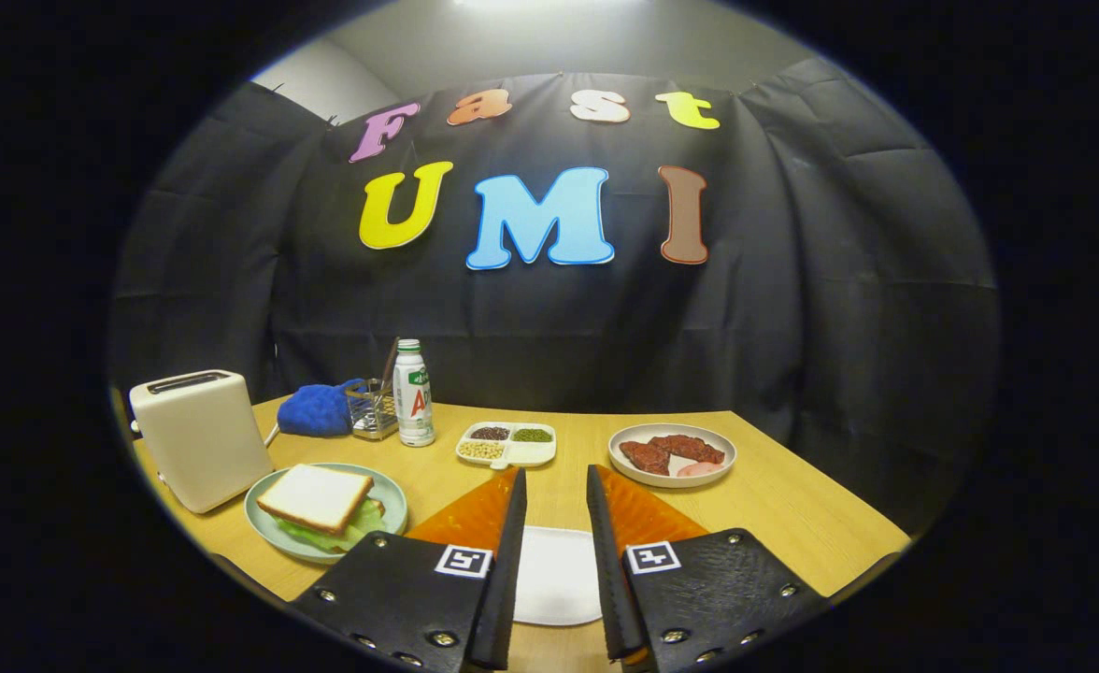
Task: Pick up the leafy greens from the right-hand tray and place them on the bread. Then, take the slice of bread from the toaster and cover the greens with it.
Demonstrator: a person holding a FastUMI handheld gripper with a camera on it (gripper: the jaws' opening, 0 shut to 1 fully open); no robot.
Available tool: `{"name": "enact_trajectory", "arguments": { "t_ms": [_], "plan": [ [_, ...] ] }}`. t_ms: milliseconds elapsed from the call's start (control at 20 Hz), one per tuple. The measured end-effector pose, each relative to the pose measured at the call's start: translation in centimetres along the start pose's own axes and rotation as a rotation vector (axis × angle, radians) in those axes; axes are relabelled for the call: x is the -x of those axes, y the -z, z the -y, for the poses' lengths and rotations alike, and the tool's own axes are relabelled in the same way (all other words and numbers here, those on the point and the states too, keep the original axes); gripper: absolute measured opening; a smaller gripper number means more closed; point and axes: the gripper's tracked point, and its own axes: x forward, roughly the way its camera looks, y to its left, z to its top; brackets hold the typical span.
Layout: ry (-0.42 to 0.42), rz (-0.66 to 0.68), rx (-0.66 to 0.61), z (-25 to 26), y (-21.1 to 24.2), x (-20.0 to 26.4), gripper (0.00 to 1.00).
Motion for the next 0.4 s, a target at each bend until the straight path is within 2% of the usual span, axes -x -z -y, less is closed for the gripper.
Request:
{"name": "enact_trajectory", "arguments": {
  "t_ms": [100,400],
  "plan": [
    [0.017,-0.015,-0.015,2.9,0.3,0.3,0.38],
    [0.069,0.072,0.015,13.5,-0.9,0.6,0.38]
  ]
}}
